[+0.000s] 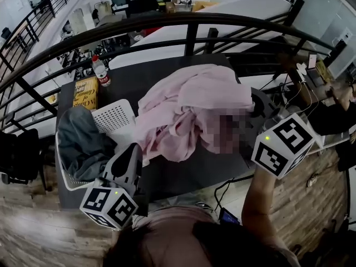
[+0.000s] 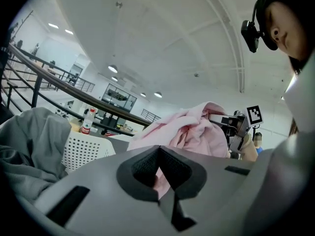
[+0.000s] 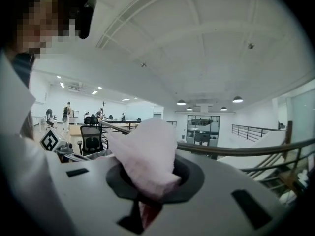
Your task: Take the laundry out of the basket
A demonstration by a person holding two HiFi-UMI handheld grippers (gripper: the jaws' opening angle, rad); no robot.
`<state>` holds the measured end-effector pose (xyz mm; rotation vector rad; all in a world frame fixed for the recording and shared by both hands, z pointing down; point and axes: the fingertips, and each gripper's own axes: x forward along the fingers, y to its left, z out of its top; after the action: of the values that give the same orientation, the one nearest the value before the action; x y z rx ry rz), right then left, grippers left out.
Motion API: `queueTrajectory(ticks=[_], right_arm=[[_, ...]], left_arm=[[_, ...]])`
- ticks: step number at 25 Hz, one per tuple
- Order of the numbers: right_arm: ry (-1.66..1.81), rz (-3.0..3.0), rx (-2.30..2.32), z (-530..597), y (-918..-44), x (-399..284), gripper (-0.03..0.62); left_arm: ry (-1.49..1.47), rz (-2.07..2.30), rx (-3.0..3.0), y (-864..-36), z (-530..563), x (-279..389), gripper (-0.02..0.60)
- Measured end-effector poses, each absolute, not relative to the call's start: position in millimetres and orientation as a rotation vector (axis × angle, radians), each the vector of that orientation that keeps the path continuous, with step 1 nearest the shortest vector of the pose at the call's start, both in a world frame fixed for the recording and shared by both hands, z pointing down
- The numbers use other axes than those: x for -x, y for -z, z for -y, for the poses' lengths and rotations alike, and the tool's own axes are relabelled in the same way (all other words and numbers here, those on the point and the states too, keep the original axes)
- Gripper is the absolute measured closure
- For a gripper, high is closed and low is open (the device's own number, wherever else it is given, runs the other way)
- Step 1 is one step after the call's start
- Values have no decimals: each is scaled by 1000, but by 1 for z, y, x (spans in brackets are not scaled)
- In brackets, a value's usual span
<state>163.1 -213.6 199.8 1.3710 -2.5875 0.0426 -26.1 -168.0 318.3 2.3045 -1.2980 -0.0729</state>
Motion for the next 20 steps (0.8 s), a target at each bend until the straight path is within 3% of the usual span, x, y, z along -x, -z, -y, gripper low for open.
queueTrajectory(ticks=[20], right_arm=[[-223,2182,-1625,225,-288,-300,528]], left_arm=[[-71,1104,-2387,-332,185,-77,584]])
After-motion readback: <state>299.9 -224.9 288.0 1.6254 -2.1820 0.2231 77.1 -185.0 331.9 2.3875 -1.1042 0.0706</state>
